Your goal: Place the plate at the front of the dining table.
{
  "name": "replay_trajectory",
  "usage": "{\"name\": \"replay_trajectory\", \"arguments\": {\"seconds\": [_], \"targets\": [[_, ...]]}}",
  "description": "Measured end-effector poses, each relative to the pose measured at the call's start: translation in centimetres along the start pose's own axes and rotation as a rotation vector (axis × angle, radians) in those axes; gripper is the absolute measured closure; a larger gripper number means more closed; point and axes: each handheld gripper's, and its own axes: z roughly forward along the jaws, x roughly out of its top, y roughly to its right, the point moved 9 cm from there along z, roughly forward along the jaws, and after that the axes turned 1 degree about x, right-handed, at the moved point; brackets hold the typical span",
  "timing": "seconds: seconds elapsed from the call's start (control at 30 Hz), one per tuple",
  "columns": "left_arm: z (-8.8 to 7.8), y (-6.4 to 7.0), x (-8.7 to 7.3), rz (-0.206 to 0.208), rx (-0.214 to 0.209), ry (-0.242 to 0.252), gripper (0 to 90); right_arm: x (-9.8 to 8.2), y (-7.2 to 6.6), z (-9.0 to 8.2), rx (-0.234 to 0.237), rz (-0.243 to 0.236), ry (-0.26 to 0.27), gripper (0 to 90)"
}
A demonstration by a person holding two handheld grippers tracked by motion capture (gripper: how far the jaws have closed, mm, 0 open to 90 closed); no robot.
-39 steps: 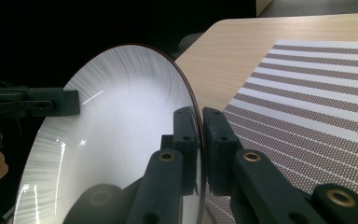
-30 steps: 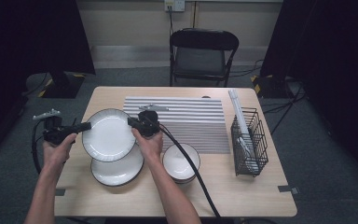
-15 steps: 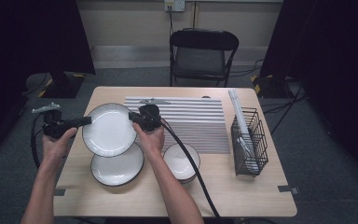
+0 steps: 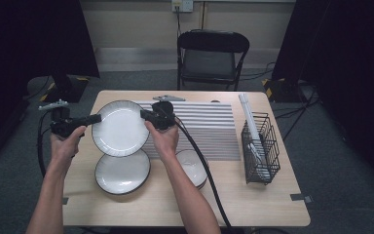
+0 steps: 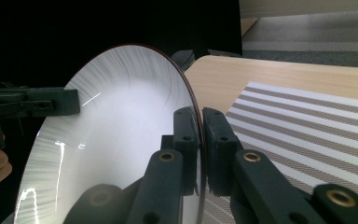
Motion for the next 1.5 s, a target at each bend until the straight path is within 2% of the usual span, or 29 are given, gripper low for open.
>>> {"name": "replay_trajectory", "arguments": {"seconds": [0.2,0.43,0.53,0.73,0.87,1.0,1.2,1.5], "targets": [[1.1,1.3,0.6,0.004,-0.022,0.006,86.0,0.9,1.0,-1.3,-0.012,-0.025,-0.005,85.4],[2.3,3.0,1.0,0.038,-0.033,-0.003,85.9,1.2,2.4,-2.9,-0.02,-0.025,0.004,85.4],[2.8,3.7,1.2,0.043,-0.049,-0.002,85.9,1.5,2.7,-3.8,-0.021,-0.042,0.006,85.6],[3.8,4.8,1.6,0.054,-0.053,-0.009,85.9,1.7,3.8,-4.9,-0.022,-0.037,0.007,85.6],[4.4,5.5,1.9,0.064,-0.064,-0.015,86.0,2.0,4.5,-5.7,-0.016,-0.041,0.02,85.4],[5.2,6.4,2.1,0.074,-0.067,-0.013,86.0,2.3,5.3,-6.5,0.002,-0.032,0.059,85.1],[6.7,7.0,1.6,0.059,-0.086,-0.02,85.9,1.9,6.6,-7.3,-0.029,-0.041,0.041,85.4],[8.7,7.6,1.2,0.059,-0.104,-0.035,85.8,1.3,8.2,-8.1,-0.059,-0.051,0.034,86.1]]}}
